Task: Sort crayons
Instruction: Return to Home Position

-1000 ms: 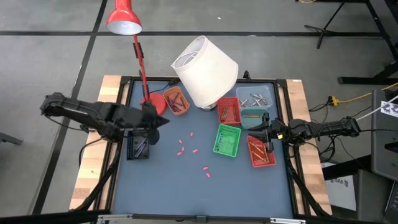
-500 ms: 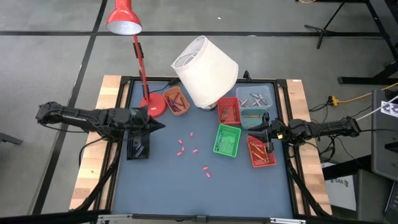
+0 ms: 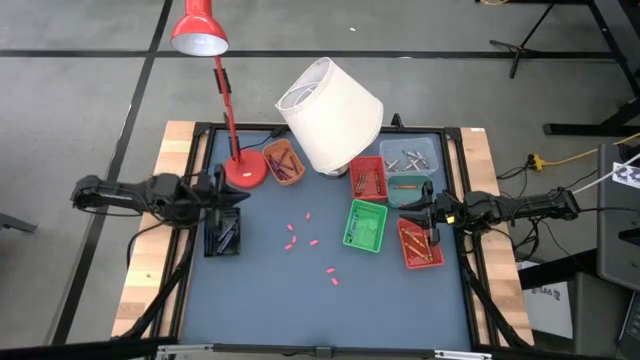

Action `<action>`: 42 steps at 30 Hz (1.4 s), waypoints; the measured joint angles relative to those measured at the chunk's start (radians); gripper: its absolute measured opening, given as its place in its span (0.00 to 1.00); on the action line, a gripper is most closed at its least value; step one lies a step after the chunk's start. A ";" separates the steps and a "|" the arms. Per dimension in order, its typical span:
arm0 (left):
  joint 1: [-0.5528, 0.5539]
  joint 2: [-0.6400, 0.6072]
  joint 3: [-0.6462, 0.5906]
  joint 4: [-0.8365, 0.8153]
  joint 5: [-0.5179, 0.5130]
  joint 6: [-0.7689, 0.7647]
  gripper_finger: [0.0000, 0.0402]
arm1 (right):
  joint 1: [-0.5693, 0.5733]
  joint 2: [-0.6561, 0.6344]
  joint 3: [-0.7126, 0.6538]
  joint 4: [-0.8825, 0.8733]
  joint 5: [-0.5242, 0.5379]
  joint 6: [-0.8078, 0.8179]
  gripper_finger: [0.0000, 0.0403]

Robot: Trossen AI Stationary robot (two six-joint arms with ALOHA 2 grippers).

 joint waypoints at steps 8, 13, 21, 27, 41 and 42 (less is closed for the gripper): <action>0.000 -0.123 -0.014 -0.013 0.000 0.120 0.00 | 0.000 0.000 0.000 0.000 0.000 0.000 0.25; 0.000 -0.195 -0.089 0.000 -0.001 0.118 0.00 | 0.000 0.000 0.000 0.000 0.000 0.000 0.25; 0.026 -0.193 -0.205 0.124 -0.034 0.142 0.00 | 0.000 0.000 0.000 0.000 0.000 0.000 0.25; 0.057 -0.192 -0.205 0.112 0.034 0.146 0.00 | 0.000 0.000 0.000 0.000 0.000 0.000 0.25; 0.069 -0.183 -0.205 0.016 0.073 0.173 0.00 | 0.000 0.000 0.000 0.000 0.000 0.000 0.25; 0.069 -0.183 -0.205 0.017 0.073 0.173 0.00 | 0.000 0.000 0.000 0.000 0.000 0.000 0.25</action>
